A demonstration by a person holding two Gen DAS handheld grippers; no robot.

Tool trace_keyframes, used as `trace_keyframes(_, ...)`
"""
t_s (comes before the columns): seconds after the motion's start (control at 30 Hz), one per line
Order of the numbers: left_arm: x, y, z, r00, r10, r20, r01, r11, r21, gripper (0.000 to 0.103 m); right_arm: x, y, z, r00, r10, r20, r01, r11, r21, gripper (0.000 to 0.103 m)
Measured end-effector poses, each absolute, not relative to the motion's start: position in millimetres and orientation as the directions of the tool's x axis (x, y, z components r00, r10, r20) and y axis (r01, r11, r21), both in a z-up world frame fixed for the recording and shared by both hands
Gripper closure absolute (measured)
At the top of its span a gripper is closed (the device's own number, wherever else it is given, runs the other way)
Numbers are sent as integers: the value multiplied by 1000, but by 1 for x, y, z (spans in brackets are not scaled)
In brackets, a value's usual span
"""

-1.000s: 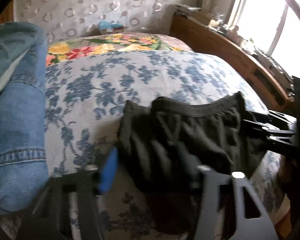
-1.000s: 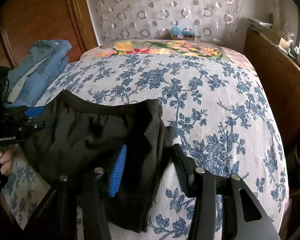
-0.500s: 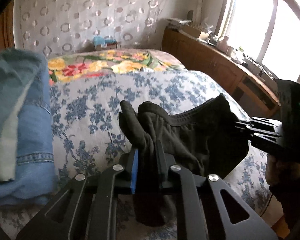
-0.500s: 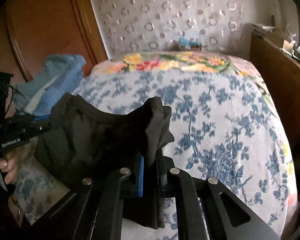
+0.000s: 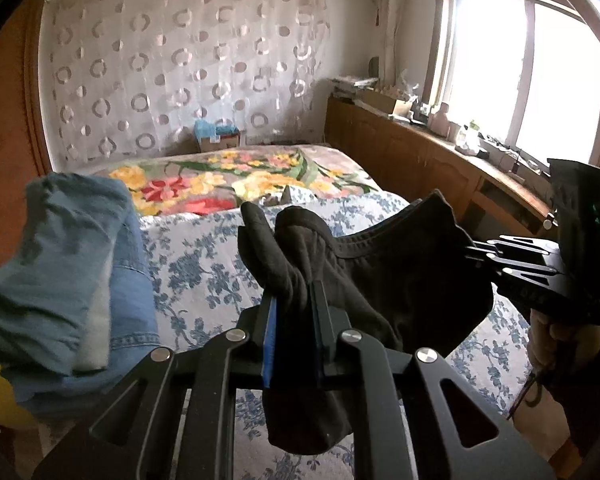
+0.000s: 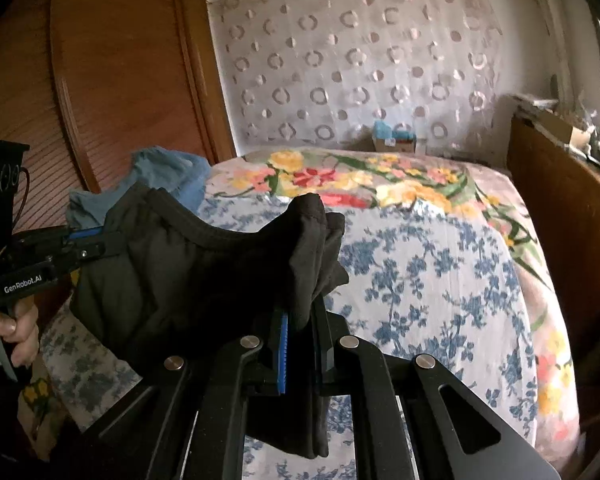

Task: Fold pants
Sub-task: 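Grasp the folded pants' edge with both grippers and lift them up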

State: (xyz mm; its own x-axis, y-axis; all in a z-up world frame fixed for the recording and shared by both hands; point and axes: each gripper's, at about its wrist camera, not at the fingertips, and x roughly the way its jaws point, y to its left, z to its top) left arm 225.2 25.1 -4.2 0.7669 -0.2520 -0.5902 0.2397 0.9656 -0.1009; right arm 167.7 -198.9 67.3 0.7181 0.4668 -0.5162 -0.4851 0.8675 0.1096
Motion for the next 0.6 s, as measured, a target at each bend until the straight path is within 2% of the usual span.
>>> trace_keyframes(0.27,188,46,16,811,-210,-546,193,977,-88,87,171,-181,76,709,529,-467,-555,827,94,94)
trace_keyframes(0.6,165,87,33,854,-81,-514,75,997,-32,87,193,-144,78,664,616,-424,-651,755,78,94)
